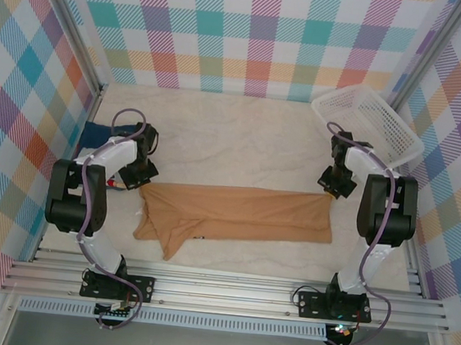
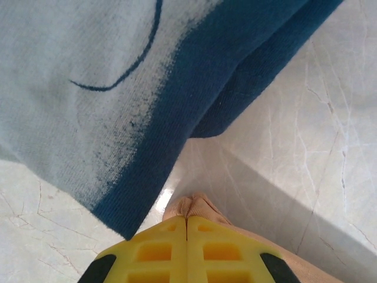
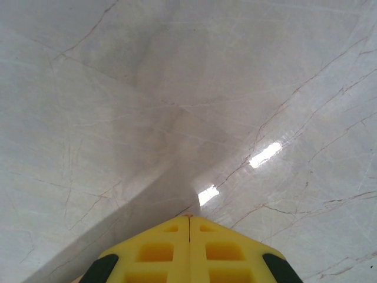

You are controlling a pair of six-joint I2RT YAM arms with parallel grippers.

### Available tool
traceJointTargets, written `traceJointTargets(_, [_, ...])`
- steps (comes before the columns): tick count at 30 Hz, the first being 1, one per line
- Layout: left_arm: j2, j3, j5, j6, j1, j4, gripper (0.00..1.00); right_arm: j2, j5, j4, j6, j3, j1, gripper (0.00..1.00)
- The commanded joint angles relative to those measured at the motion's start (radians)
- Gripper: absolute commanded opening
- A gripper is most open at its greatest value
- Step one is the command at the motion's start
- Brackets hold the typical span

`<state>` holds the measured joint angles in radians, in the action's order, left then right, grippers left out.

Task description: Fold and stack the t-shirts

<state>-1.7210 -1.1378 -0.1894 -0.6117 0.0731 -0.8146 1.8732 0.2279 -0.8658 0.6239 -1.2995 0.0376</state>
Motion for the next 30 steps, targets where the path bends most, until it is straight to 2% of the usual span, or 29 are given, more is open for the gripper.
traceJointTargets(1, [-0.023,-0.031,-0.046,0.014,-0.010,-0.042,0.00,0.019,0.044,-0.030,-0.002,-0.029,-0.013,0.00])
traceJointTargets(4, [-0.035,-0.031,0.003,0.015,-0.009,-0.025,0.00,0.026,0.018,-0.022,-0.004,-0.031,-0.012,0.03])
traceJointTargets(7, [-0.029,-0.047,0.017,0.015,-0.002,-0.043,0.01,0.014,0.006,-0.015,-0.018,-0.034,-0.006,0.19])
traceJointTargets(11, [0.045,-0.073,0.042,0.002,0.009,-0.078,0.38,-0.064,0.003,-0.024,-0.030,-0.021,0.006,0.36])
traceJointTargets(13, [0.088,-0.104,0.031,-0.012,0.029,-0.117,0.49,-0.112,0.002,-0.047,-0.027,-0.010,0.011,0.39])
traceJointTargets(14, [0.112,-0.118,0.026,-0.018,0.039,-0.136,0.51,-0.142,0.009,-0.060,-0.023,0.003,0.017,0.41])
traceJointTargets(18, [0.155,-0.128,0.086,-0.068,0.086,-0.144,0.51,-0.261,-0.002,-0.091,-0.009,0.099,0.026,0.42])
traceJointTargets(21, [0.141,-0.098,0.189,-0.110,0.157,-0.064,0.42,-0.348,-0.053,-0.102,0.016,0.206,0.040,0.33])
traceJointTargets(26, [0.029,-0.092,0.277,-0.167,0.260,0.036,0.29,-0.411,-0.148,-0.087,0.077,0.351,0.048,0.31])
traceJointTargets(30, [-0.033,-0.089,0.257,-0.165,0.291,0.042,0.25,-0.407,-0.201,-0.075,0.123,0.379,0.050,0.32])
